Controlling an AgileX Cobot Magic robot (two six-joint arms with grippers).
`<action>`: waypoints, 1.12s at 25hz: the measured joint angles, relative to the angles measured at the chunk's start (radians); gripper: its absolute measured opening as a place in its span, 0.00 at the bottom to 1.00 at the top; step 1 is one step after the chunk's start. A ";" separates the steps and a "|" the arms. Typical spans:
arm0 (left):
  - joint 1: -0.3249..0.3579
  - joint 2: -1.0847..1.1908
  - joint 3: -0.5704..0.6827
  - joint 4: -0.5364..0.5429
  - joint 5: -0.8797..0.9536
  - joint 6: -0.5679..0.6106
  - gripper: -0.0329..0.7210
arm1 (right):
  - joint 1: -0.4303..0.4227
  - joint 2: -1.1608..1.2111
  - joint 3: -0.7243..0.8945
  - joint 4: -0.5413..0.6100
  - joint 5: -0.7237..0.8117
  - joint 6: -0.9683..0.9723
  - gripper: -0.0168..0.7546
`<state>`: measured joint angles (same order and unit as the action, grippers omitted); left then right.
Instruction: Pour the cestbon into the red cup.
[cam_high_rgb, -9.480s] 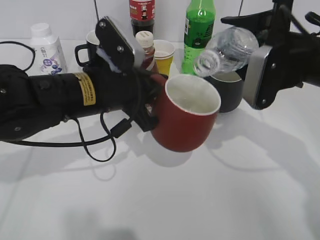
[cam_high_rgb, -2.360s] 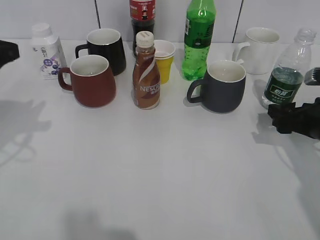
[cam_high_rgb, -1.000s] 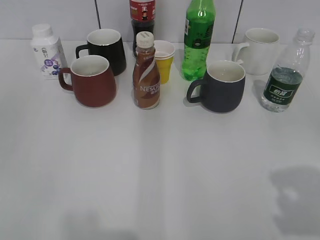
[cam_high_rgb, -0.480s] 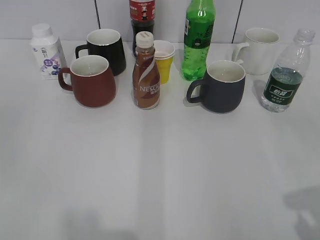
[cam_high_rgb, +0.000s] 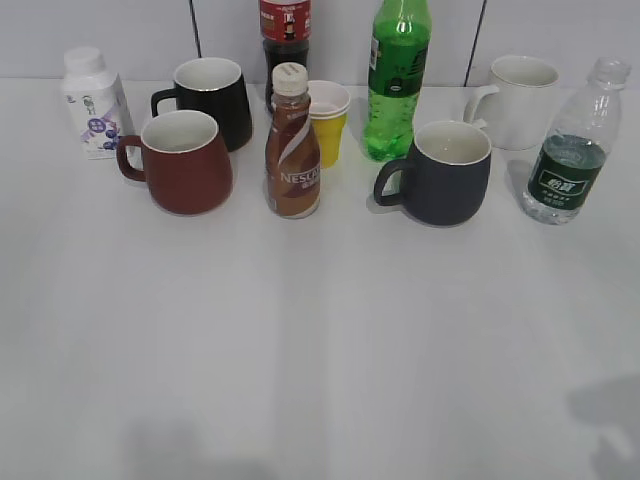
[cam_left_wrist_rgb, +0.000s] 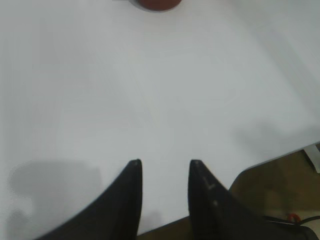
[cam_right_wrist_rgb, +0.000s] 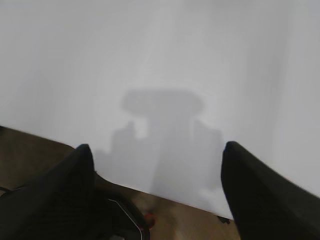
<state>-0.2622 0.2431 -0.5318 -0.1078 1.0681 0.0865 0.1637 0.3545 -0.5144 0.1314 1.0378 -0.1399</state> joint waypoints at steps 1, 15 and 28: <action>0.000 0.000 0.000 0.000 0.000 0.000 0.36 | 0.000 0.000 0.000 0.000 0.000 0.000 0.79; 0.046 -0.043 0.000 -0.002 0.000 0.002 0.36 | 0.002 -0.013 0.000 0.005 0.000 0.001 0.78; 0.247 -0.249 0.000 -0.001 0.001 0.002 0.36 | -0.182 -0.297 0.000 0.022 0.000 0.002 0.78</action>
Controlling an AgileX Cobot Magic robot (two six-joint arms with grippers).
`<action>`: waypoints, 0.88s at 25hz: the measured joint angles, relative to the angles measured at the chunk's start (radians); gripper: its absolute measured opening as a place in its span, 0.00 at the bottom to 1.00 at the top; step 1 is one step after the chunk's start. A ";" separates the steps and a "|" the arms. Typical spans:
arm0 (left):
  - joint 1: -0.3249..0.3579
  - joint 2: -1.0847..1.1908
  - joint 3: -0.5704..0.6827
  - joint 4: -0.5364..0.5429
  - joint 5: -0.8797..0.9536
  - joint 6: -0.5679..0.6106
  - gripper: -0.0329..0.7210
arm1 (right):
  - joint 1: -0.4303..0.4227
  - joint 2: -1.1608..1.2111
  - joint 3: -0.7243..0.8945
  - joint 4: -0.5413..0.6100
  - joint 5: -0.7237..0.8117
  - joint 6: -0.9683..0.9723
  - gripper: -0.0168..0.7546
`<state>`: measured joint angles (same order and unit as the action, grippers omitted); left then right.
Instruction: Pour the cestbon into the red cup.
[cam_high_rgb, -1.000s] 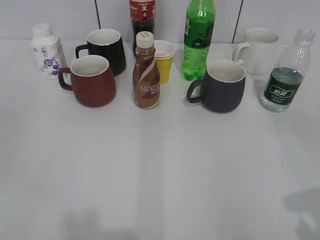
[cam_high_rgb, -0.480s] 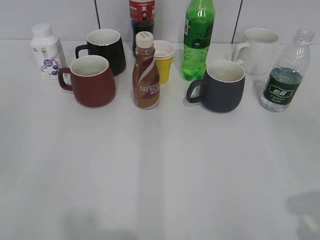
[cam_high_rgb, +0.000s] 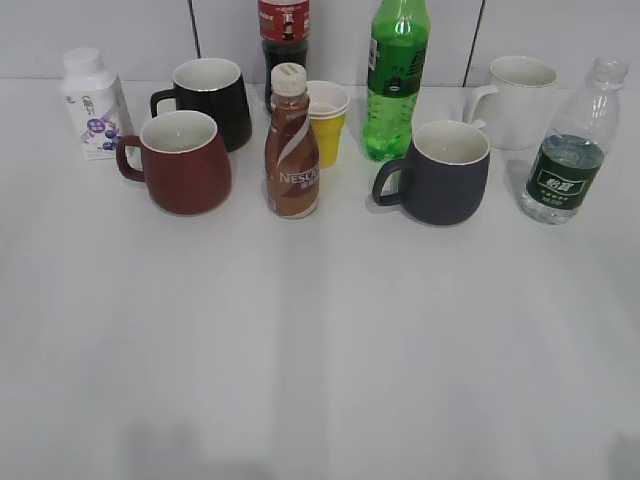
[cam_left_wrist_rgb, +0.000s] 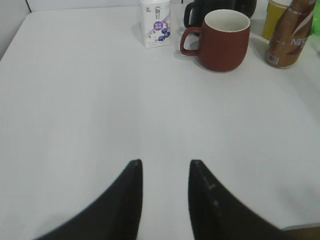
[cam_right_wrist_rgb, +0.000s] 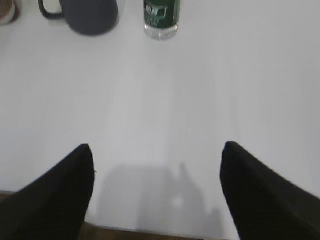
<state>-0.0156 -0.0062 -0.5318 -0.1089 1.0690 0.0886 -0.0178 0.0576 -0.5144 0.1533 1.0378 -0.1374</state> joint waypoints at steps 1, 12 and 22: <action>0.000 0.000 0.000 0.000 0.000 0.000 0.36 | 0.000 -0.021 0.000 0.000 0.000 0.000 0.78; -0.029 0.000 0.000 0.001 0.000 0.000 0.36 | 0.000 -0.066 0.001 0.005 0.000 0.000 0.78; -0.036 0.000 0.000 0.001 0.000 0.000 0.36 | 0.000 -0.066 0.001 0.005 0.000 0.000 0.78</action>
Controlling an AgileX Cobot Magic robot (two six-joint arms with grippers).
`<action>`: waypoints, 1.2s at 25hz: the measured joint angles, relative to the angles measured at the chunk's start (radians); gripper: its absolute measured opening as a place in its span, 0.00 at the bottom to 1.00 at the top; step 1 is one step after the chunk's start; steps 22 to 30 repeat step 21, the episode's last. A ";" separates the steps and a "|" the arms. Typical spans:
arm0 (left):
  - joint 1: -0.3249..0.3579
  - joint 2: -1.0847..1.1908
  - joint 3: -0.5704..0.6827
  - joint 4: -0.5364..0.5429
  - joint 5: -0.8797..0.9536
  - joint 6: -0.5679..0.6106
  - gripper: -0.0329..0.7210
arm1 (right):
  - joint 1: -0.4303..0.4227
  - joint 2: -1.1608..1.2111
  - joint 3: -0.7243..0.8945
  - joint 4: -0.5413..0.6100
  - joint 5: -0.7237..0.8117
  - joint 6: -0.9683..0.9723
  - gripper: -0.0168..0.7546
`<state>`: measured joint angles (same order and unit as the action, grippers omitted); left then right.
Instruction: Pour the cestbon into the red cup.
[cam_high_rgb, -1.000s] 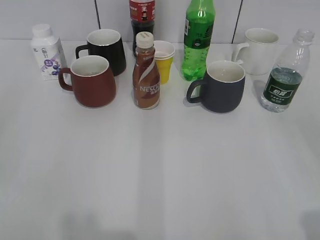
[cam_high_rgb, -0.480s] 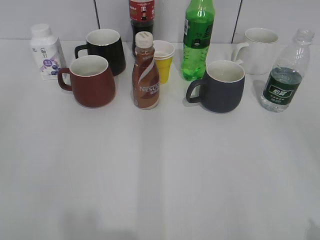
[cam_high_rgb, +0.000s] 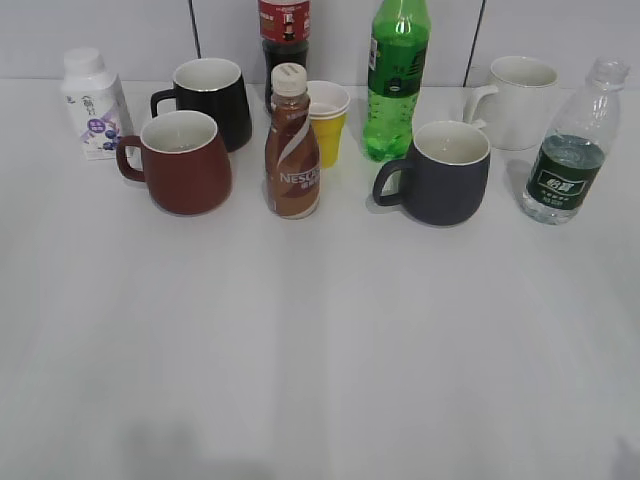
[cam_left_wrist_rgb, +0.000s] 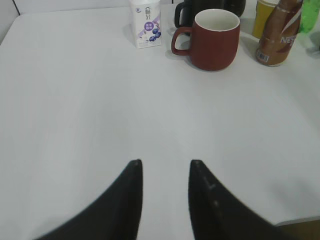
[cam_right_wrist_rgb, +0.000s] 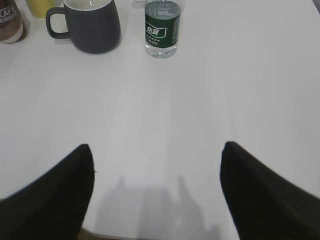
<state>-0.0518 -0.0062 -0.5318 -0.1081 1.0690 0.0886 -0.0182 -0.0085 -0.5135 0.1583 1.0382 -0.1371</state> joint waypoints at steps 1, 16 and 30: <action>0.000 0.000 0.000 0.000 0.000 0.000 0.36 | 0.000 0.000 0.000 0.000 0.000 0.000 0.78; 0.000 0.000 0.000 0.000 0.000 0.000 0.36 | 0.000 0.000 0.000 0.000 -0.001 0.000 0.78; 0.000 0.000 0.000 0.000 0.000 0.000 0.36 | 0.000 0.000 0.000 0.000 -0.001 0.000 0.78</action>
